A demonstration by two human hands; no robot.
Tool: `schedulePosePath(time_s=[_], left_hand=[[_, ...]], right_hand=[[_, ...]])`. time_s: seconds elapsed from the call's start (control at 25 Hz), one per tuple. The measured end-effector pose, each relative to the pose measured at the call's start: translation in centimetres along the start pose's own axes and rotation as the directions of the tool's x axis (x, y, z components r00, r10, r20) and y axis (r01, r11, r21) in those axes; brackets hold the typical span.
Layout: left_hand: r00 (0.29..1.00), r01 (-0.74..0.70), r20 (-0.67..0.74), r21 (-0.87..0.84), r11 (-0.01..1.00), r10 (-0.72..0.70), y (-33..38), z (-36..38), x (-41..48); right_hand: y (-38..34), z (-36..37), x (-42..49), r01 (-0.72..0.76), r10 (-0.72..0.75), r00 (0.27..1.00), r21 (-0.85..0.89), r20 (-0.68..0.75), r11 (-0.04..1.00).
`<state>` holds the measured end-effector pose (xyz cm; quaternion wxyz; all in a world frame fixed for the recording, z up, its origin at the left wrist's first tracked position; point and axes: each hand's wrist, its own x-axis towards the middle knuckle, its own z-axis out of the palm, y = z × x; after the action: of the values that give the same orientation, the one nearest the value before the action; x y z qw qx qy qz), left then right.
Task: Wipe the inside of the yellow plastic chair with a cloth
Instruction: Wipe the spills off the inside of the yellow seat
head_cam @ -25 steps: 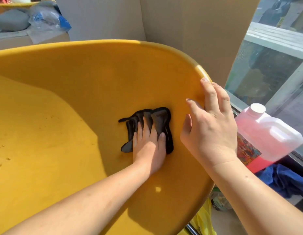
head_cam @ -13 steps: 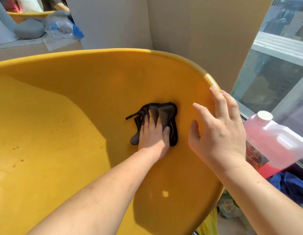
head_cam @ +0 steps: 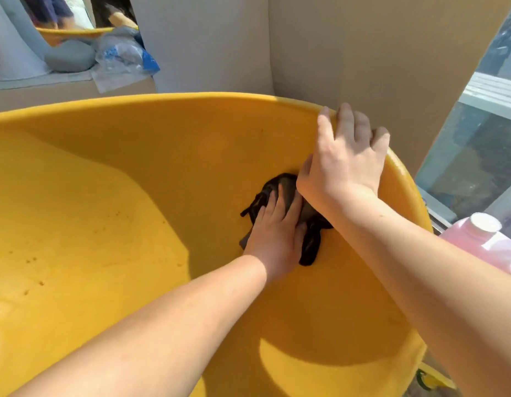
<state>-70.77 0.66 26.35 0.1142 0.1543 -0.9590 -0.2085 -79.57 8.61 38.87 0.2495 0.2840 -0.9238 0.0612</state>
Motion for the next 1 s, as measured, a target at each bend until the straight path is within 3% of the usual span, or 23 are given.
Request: schedulePosePath(time_s=[0.2,0.28,0.44,0.52,0.6,0.68,0.72,0.76,0.84,1.0], left_hand=[[0.948,0.129,-0.306,0.117,0.985,-0.088,-1.0,-7.0,9.7],[0.939,0.138,-0.333,0.148,0.979,-0.082,-2.5,-6.2,9.4],[0.926,0.268,-0.300,0.095,0.959,-0.230,-3.2,0.5,4.3],[0.962,0.195,-0.217,0.118,0.974,-0.166,-3.1,2.8,0.7],[0.996,-0.023,-0.082,0.194,0.981,0.040,-4.3,2.2,-0.4],[0.966,-0.248,0.023,0.351,0.903,0.257,-6.3,-0.6,1.5],[0.953,-0.286,0.040,0.438,0.852,0.299,-7.2,-2.2,2.9],[0.960,-0.253,0.030,0.511,0.822,0.277,-7.8,-3.7,4.1],[0.993,-0.057,-0.051,0.586,0.808,0.107,-8.9,-5.3,5.1],[0.964,0.266,-0.153,0.506,0.821,-0.219,-11.7,-2.5,-0.8]], right_hand=[[0.4,1.9,-0.8,0.030,-0.019,0.971,0.041,-0.238,0.999],[0.2,2.0,-0.8,0.022,-0.008,0.966,0.051,-0.260,0.998],[-0.1,2.7,-1.0,0.033,-0.020,0.968,0.044,-0.251,0.998],[0.0,2.7,-1.1,0.036,-0.022,0.967,0.051,-0.253,0.998],[-0.1,2.7,-1.3,0.033,-0.018,0.965,0.051,-0.261,0.998],[-0.2,2.8,-1.3,0.026,-0.013,0.966,0.045,-0.259,0.999],[-0.2,2.8,-1.2,0.029,-0.017,0.967,0.044,-0.254,0.999],[-0.2,2.7,-1.3,0.030,-0.018,0.969,0.044,-0.246,0.999],[-0.1,2.8,-1.4,0.031,-0.023,0.972,0.030,-0.233,0.999],[0.1,2.7,-1.7,0.041,-0.045,0.986,-0.031,-0.160,0.999]])
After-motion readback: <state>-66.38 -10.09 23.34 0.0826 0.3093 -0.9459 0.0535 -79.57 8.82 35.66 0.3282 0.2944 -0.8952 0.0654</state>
